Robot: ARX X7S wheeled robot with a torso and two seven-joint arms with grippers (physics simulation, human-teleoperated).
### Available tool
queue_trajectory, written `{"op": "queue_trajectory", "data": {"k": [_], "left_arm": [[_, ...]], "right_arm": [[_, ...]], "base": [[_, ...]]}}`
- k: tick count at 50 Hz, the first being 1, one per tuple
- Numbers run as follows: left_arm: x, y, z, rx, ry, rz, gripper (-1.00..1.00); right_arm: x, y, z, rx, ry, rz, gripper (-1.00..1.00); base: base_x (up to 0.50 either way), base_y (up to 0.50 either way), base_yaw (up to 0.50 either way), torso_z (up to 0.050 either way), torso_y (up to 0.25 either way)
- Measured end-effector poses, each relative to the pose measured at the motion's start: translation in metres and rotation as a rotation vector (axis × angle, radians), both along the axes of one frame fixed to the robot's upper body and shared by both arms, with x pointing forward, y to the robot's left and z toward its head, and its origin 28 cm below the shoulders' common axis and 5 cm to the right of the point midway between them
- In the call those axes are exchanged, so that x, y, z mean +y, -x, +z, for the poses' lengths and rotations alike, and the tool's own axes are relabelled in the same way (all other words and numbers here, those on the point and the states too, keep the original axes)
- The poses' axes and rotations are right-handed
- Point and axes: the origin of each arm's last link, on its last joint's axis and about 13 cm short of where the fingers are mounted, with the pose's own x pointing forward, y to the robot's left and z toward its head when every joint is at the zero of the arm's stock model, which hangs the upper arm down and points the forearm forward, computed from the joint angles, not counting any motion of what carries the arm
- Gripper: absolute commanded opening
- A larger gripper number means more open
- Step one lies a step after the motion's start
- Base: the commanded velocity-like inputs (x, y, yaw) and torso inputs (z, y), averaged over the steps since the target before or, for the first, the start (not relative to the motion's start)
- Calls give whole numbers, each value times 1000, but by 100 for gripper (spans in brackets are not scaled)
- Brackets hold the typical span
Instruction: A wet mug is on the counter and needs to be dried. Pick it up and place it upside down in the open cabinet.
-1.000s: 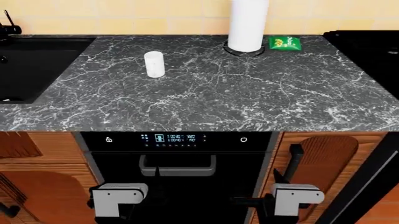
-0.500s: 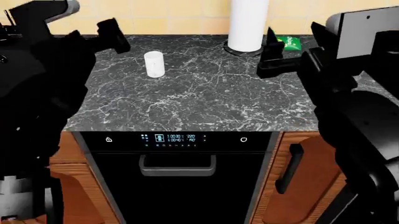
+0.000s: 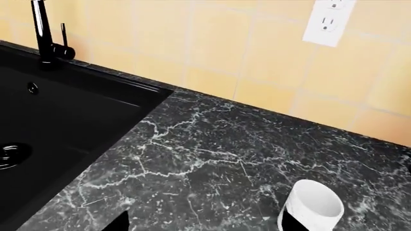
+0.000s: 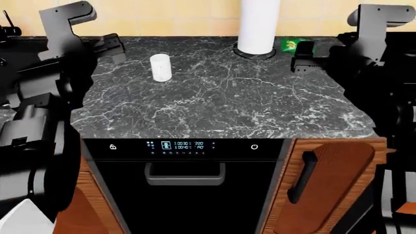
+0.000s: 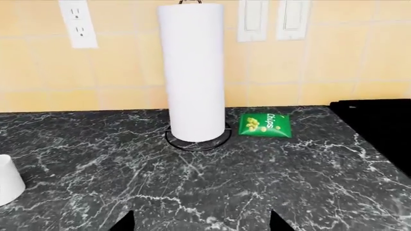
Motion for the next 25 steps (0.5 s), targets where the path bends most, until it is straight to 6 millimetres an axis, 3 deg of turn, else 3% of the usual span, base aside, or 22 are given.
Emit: {"op": "queue_trajectory", "data": {"k": [25], "left_arm": [[-3, -1, -3, 57, -30, -27, 100]], "right_arm": [[-5, -5, -6, 43, -12, -3, 100]], "base": [[500, 0, 0, 0, 0]]}}
